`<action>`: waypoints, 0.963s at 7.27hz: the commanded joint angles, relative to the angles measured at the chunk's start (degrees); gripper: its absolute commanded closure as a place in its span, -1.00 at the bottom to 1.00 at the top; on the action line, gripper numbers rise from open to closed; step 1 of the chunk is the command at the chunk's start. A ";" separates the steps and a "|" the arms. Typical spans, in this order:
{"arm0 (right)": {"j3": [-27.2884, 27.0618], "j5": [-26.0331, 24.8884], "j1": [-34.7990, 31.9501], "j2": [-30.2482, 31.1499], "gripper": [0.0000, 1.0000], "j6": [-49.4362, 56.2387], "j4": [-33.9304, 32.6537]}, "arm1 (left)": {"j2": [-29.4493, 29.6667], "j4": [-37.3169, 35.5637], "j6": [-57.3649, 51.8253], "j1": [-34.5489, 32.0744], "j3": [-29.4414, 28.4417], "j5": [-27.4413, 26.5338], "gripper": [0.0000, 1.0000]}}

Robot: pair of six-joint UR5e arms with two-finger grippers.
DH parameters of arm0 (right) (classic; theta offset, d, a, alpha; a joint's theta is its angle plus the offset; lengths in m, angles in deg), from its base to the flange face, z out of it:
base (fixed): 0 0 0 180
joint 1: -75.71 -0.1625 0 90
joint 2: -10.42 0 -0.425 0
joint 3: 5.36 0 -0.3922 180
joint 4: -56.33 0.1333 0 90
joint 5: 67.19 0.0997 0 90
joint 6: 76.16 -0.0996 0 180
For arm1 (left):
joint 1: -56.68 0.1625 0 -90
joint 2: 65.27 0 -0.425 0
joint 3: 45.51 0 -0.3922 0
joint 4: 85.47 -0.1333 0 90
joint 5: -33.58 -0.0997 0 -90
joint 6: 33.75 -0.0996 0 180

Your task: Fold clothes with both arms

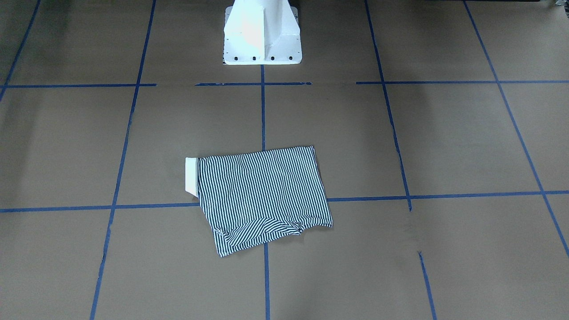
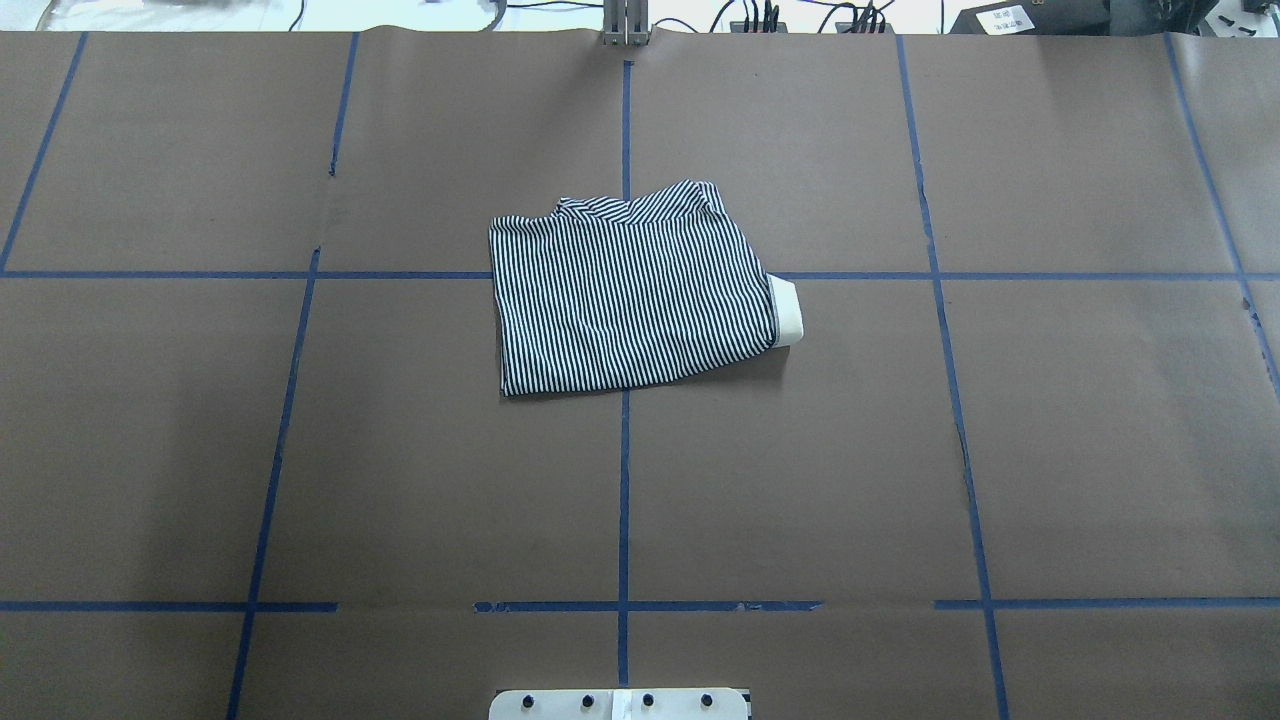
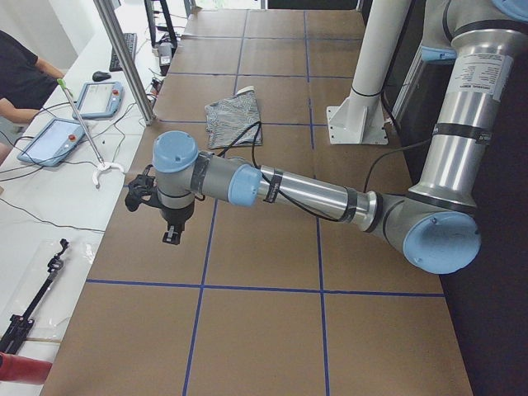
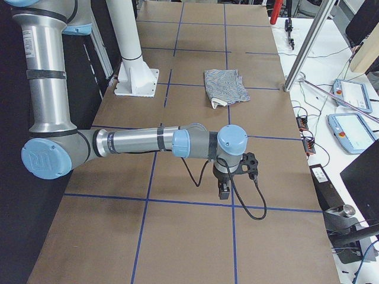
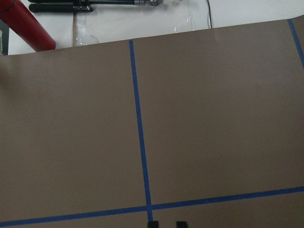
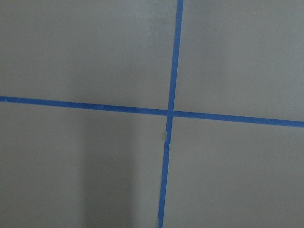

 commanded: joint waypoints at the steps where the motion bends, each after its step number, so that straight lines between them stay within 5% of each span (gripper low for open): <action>1: 0.25 -0.75 1.62 -0.29 -1.00 1.48 -2.28 | -3.34 0.66 -0.05 0.38 2.27 0.01 -1.00; 4: 0.25 -0.93 2.34 0.32 -1.00 1.48 -2.12 | -9.40 2.77 0.04 8.08 2.80 -1.91 -1.00; 7: 0.25 -2.25 2.34 0.32 -1.00 1.39 -1.77 | -12.57 4.27 -0.05 8.38 5.52 -1.92 -1.00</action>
